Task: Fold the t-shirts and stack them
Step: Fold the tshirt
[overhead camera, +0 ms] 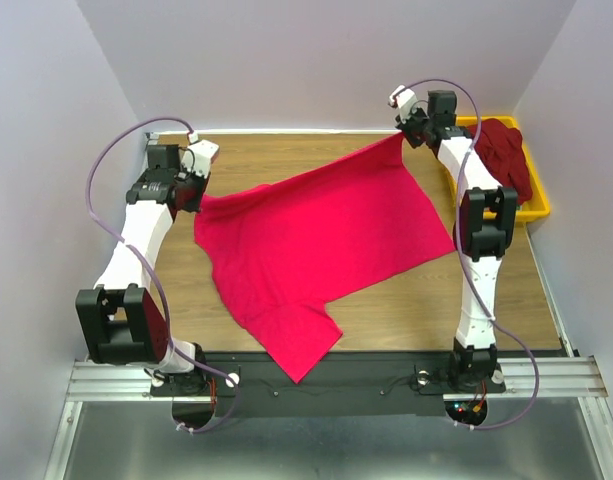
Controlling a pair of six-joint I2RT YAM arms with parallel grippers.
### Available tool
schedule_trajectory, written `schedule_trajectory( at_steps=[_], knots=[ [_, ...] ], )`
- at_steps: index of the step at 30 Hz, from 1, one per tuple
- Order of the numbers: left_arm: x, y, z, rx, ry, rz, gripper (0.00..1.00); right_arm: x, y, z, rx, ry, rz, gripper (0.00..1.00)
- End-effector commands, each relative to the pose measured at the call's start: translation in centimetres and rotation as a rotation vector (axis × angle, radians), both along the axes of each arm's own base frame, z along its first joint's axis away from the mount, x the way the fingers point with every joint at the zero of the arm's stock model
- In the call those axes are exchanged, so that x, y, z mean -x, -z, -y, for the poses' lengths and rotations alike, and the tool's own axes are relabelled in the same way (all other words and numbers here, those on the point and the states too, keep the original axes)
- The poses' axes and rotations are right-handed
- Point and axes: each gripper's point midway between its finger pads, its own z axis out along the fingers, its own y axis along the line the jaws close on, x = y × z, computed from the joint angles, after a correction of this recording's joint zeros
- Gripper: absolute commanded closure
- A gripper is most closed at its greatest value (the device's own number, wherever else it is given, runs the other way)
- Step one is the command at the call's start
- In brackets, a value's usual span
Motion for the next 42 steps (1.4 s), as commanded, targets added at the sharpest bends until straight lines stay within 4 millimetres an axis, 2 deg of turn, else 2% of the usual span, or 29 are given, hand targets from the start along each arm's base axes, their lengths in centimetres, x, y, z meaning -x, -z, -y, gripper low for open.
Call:
schedule_trajectory(
  at_steps=[1, 5, 6, 7, 10, 12, 17, 19, 21, 26, 36, 42],
  knots=[
    [1.7, -0.3, 0.4, 0.000, 0.021, -0.001, 1.00, 0.4, -6.1, 1.0, 0.054, -0.063, 0.146, 0.99],
    [2.8, -0.1, 1.0, 0.014, 0.046, -0.013, 1.00, 1.7, -6.1, 0.5, 0.103, -0.131, 0.155, 0.99],
    [3.0, -0.2, 1.1, 0.015, 0.049, -0.013, 1.00, 2.1, -5.0, 0.6, 0.111, -0.141, 0.133, 0.99],
    [3.5, 0.0, 2.3, 0.018, 0.092, -0.025, 1.00, 2.4, -5.4, 0.6, 0.132, -0.152, 0.143, 0.99],
    [4.7, 0.2, 2.9, 0.012, 0.137, -0.041, 1.00, 2.9, -4.5, 1.2, 0.152, -0.152, 0.126, 0.99],
    [5.6, 0.5, 3.6, 0.013, 0.182, -0.060, 1.00, 3.2, -4.8, 1.5, 0.167, -0.158, 0.133, 0.99],
    [8.2, 2.1, 4.8, 0.009, 0.288, -0.147, 1.00, 4.3, -3.4, 2.0, 0.223, -0.185, 0.113, 0.99],
    [9.1, 2.6, 5.6, 0.005, 0.330, -0.177, 1.00, 4.8, -3.4, 2.1, 0.241, -0.197, 0.114, 0.99],
    [9.7, 3.3, 5.9, -0.004, 0.354, -0.196, 1.00, 5.5, -2.3, 2.2, 0.263, -0.213, 0.092, 0.99],
    [11.0, 5.0, 6.2, -0.038, 0.390, -0.252, 1.00, 6.8, -1.1, 2.6, 0.304, -0.241, 0.073, 0.99],
    [13.2, 8.4, 6.9, -0.059, 0.456, -0.360, 1.00, 8.4, 3.1, 3.6, 0.397, -0.287, 0.003, 0.99],
    [13.9, 9.5, 7.3, -0.059, 0.490, -0.396, 1.00, 9.1, 3.9, 4.2, 0.438, -0.296, -0.013, 1.00]
  ],
)
